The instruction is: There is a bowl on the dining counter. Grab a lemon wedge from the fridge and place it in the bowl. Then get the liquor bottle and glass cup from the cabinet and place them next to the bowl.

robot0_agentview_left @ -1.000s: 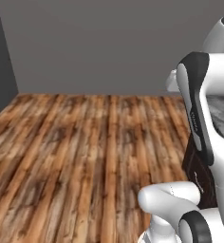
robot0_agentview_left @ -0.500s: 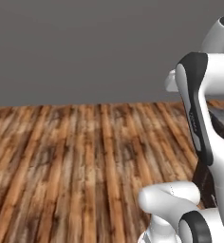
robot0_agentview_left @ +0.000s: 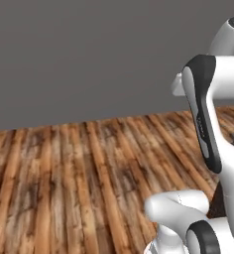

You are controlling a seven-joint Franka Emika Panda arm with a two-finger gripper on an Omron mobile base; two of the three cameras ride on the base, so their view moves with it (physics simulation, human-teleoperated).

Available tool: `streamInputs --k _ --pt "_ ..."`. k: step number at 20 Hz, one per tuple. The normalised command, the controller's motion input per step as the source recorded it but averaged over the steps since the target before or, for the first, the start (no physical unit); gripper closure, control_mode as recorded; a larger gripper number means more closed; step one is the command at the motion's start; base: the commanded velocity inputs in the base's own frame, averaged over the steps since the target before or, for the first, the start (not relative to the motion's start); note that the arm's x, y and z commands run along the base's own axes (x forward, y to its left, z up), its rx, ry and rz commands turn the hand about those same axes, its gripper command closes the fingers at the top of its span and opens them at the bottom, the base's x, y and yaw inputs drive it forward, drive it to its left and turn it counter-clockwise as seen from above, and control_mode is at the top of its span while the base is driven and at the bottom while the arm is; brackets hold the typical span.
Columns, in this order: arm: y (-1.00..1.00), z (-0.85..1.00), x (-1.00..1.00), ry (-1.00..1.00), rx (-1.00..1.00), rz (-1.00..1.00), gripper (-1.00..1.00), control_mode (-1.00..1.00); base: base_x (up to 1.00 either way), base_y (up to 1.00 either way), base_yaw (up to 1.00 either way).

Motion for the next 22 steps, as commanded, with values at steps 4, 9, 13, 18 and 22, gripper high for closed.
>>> streamInputs --k 4,9,13,18,22 --pt "0.0 0.0 0.0 0.0 0.0 0.0 1.0 1.0 1.0 0.27 -0.35" --pt "0.0 0.0 0.0 0.0 0.0 0.0 1.0 1.0 1.0 0.25 -0.39" --pt "0.0 0.0 0.0 0.0 0.0 0.0 1.0 1.0 1.0 0.25 -0.44" --pt "0.0 0.0 0.0 0.0 0.0 0.0 1.0 1.0 1.0 0.19 -0.46" --pt "0.0 0.0 0.0 0.0 0.0 0.0 1.0 1.0 1.0 0.05 -0.48"
